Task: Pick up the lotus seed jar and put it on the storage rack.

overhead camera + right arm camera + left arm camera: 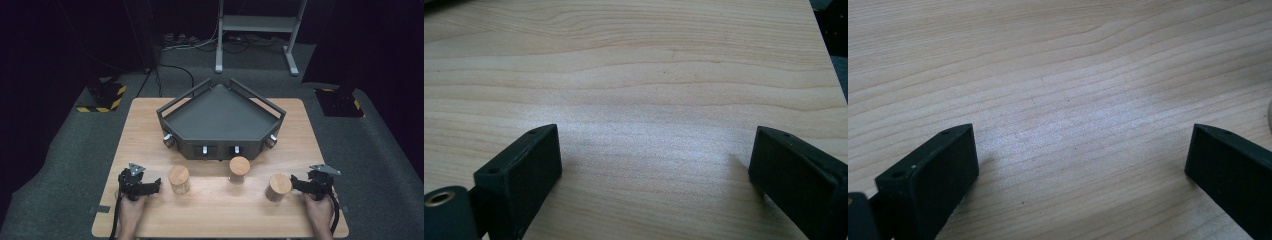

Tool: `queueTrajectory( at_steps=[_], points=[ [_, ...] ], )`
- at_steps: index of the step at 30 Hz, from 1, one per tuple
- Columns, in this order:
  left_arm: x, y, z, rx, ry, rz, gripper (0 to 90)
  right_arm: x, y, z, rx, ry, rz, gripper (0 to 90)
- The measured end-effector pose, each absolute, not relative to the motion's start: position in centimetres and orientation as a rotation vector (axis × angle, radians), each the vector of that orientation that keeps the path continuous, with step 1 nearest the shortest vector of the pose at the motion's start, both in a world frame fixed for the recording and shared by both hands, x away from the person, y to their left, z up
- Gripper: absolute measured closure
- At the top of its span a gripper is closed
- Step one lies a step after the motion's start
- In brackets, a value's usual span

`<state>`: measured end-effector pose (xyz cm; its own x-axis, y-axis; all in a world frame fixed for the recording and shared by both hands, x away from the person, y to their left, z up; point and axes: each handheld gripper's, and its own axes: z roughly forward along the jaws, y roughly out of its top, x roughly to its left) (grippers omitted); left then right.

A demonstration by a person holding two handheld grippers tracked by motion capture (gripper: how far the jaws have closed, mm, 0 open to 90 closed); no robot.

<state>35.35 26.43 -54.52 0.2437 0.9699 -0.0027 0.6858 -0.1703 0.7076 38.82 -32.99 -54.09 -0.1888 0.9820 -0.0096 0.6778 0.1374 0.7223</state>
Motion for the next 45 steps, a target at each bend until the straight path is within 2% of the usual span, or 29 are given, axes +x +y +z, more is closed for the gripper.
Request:
queueTrajectory(
  at_steps=[20,45],
  points=[
    [34.7,26.3,-54.3,1.964,1.477,0.605,0.6,38.8,-33.0,-54.1,1.590,1.928,0.815,6.7],
    [32.1,22.9,-53.6,2.047,1.210,0.494,2.9,38.8,-32.9,-54.1,1.590,1.926,0.815,6.8]
  ],
)
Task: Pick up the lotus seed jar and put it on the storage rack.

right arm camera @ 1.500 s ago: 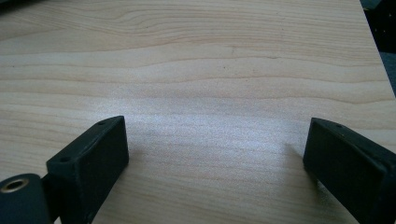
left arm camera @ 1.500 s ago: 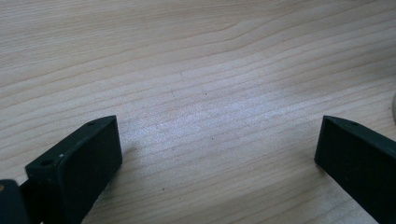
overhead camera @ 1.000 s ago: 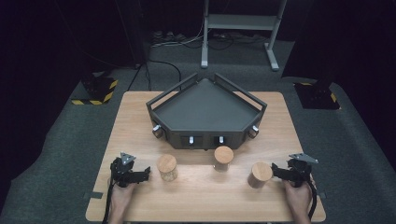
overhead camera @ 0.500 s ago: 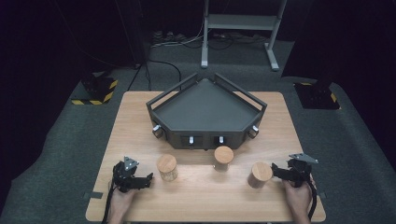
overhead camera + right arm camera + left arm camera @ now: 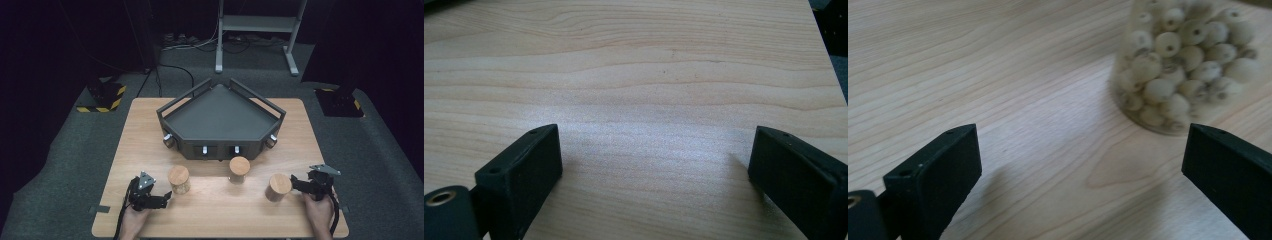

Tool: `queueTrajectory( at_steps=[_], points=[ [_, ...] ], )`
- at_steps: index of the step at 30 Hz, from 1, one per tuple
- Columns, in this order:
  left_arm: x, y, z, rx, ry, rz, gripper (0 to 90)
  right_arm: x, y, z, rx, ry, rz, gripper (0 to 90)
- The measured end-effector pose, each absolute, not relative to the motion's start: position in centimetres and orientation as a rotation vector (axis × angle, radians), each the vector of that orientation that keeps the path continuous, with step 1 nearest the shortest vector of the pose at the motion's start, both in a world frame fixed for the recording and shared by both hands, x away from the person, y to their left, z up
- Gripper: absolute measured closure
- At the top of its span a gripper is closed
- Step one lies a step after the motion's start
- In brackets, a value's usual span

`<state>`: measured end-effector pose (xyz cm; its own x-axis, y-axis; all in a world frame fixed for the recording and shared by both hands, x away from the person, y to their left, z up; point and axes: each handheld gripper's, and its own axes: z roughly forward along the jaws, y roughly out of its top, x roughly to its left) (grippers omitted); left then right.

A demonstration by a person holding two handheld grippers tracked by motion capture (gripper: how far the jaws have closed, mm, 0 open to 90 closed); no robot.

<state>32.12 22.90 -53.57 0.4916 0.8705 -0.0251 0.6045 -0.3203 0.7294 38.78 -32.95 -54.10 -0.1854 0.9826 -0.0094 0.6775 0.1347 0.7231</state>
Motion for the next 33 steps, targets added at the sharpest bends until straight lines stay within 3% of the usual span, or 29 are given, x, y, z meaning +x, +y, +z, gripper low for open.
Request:
queueTrajectory(
  at_steps=[33],
  points=[
    [33.5,19.0,-53.6,2.028,1.141,0.419,11.6,38.8,-32.9,-54.1,1.591,1.926,0.815,6.9]
  ],
)
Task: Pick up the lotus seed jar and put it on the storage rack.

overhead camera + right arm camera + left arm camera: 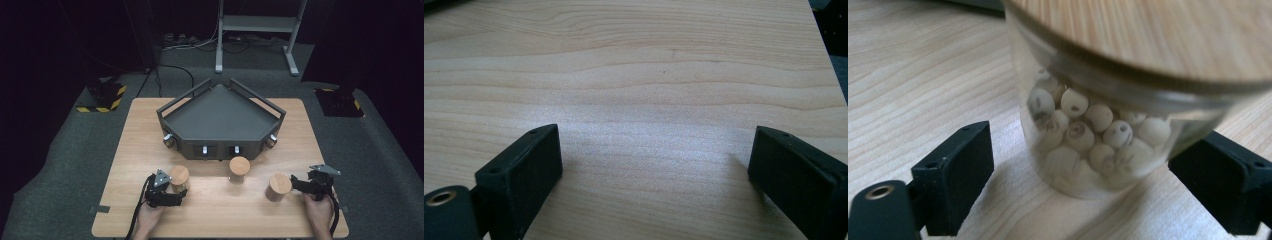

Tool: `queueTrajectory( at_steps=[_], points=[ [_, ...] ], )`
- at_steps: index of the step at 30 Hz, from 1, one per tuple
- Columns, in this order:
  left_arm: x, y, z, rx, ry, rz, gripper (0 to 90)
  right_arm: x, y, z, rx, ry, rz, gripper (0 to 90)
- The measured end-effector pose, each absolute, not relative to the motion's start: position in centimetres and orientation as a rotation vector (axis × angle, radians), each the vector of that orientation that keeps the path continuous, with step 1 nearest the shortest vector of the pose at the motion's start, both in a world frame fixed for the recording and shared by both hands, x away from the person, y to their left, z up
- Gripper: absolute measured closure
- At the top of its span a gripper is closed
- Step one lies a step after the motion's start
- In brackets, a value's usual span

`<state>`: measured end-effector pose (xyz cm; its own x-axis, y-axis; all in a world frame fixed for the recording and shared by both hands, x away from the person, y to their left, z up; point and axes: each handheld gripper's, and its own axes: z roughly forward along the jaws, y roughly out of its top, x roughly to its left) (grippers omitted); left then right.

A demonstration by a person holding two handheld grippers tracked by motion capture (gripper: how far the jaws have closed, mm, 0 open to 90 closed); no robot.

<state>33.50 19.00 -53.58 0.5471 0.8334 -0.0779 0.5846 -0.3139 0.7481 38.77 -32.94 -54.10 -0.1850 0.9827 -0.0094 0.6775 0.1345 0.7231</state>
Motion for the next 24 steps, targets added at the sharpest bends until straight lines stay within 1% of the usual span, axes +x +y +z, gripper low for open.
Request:
queueTrajectory(
  at_steps=[13,24],
  points=[
    [34.0,18.3,-53.4,2.028,1.137,0.438,14.6,38.8,-33.0,-54.1,1.585,1.928,0.813,6.9],
    [34.2,17.6,-53.1,2.025,1.113,0.467,22.1,38.8,-33.0,-54.1,1.586,1.928,0.813,6.9]
  ],
)
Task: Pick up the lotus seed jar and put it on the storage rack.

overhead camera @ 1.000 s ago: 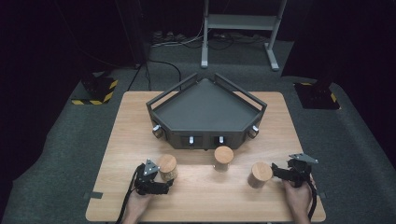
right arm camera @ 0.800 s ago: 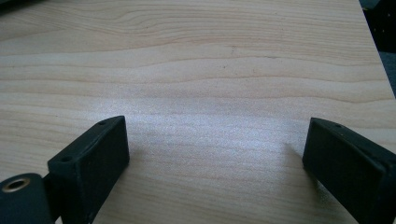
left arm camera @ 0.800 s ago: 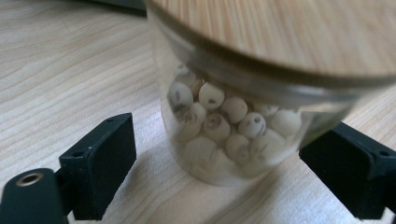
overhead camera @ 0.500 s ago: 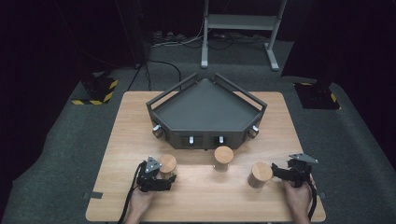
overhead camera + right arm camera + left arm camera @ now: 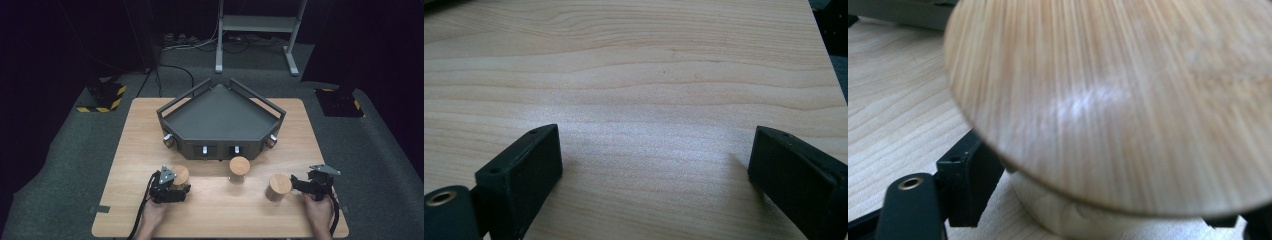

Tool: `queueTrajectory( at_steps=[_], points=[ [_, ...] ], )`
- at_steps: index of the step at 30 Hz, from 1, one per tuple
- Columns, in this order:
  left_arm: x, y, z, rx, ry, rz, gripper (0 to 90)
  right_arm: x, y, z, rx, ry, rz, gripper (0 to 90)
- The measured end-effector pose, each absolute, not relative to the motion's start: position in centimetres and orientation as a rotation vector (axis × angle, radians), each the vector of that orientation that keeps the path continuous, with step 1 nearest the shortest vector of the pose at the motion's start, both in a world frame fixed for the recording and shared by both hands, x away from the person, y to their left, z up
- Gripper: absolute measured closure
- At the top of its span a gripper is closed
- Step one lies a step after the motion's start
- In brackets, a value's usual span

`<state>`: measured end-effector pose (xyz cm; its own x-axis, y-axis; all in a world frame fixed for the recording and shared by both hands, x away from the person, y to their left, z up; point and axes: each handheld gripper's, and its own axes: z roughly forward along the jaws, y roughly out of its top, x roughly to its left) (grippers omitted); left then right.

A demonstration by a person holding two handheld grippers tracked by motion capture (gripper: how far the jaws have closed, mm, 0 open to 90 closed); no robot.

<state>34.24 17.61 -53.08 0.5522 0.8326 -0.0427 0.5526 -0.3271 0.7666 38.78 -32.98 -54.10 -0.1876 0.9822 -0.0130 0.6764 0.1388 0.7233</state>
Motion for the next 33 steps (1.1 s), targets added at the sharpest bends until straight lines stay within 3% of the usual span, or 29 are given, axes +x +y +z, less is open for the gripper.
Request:
queueTrajectory(
  at_steps=[16,33],
  points=[
    [33.9,17.1,-52.8,2.023,1.114,0.525,25.2,38.8,-33.0,-54.1,1.585,1.928,0.813,6.9],
    [34.6,17.4,-49.3,1.957,1.087,0.411,25.3,38.8,-33.0,-54.1,1.585,1.928,0.813,7.0]
  ],
)
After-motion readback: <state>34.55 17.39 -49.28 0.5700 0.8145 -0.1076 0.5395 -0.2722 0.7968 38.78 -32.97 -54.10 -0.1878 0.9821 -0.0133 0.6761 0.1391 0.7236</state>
